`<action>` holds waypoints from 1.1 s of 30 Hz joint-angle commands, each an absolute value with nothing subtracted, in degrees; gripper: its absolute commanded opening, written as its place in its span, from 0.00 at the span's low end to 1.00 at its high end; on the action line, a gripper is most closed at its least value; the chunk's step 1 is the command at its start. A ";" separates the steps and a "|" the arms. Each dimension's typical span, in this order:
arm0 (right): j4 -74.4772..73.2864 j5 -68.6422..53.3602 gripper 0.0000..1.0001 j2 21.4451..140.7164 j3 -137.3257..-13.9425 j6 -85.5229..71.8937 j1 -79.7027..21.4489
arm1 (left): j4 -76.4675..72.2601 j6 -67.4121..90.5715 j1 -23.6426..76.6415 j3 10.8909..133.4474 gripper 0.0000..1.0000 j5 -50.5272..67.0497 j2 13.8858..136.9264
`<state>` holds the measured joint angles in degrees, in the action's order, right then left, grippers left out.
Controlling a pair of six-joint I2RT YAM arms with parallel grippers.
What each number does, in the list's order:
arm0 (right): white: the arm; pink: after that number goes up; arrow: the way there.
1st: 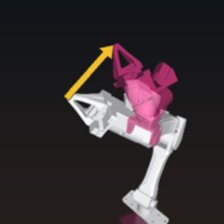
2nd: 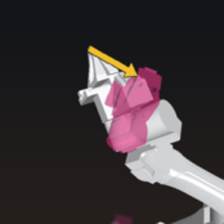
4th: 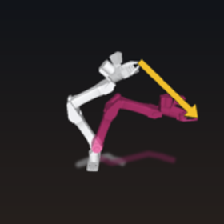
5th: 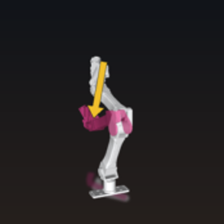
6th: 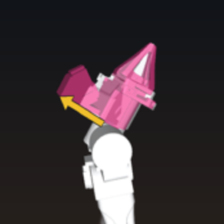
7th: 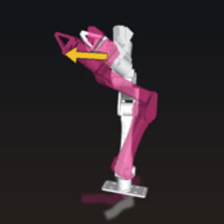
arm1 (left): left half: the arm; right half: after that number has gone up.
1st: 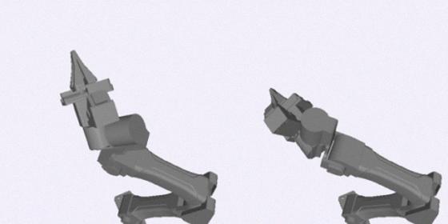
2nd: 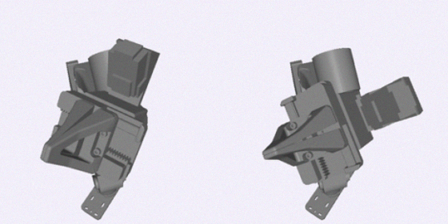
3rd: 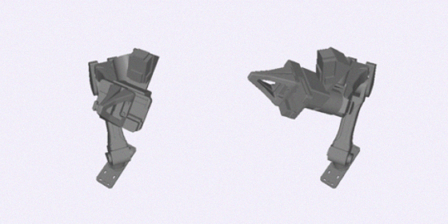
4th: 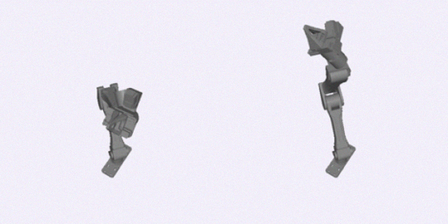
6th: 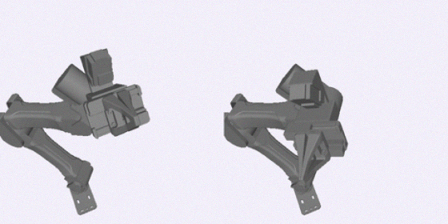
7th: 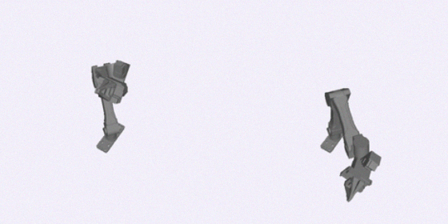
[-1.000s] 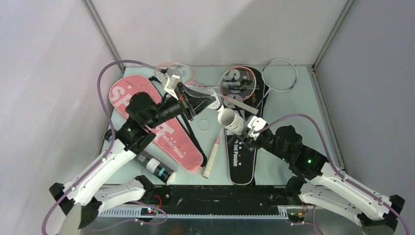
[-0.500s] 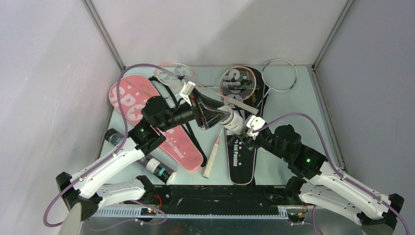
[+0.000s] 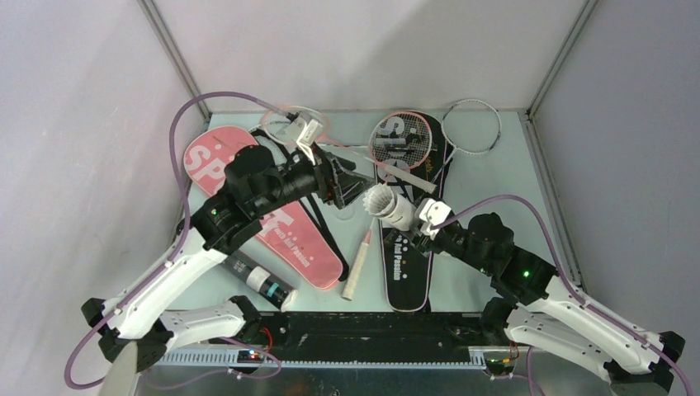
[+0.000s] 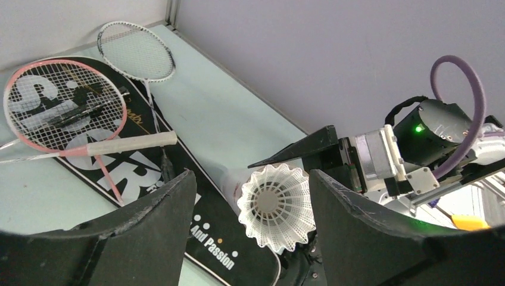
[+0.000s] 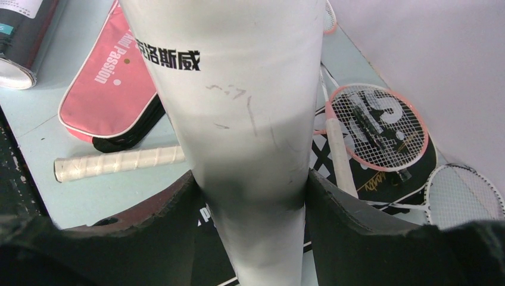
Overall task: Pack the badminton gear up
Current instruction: Place the shuttlecock at the shuttle tube.
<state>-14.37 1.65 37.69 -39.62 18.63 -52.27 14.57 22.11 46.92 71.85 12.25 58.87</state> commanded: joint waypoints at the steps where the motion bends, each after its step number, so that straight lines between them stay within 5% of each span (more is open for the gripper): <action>1: -10.69 -0.57 0.53 36.42 -42.80 19.48 -52.70 | 22.79 18.35 47.05 76.35 0.75 13.03 61.68; 8: -10.07 -1.14 0.53 36.15 -42.89 20.04 -52.95 | 25.73 12.68 47.10 76.38 0.75 20.21 64.58; 33: -9.40 -0.18 0.52 38.74 -42.81 22.65 -53.41 | 29.22 13.60 47.09 78.04 0.78 14.10 68.13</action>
<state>-14.39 -1.15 39.24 -39.62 22.33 -52.84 28.25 13.04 47.03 75.31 16.47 72.16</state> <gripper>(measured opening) 0.608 0.769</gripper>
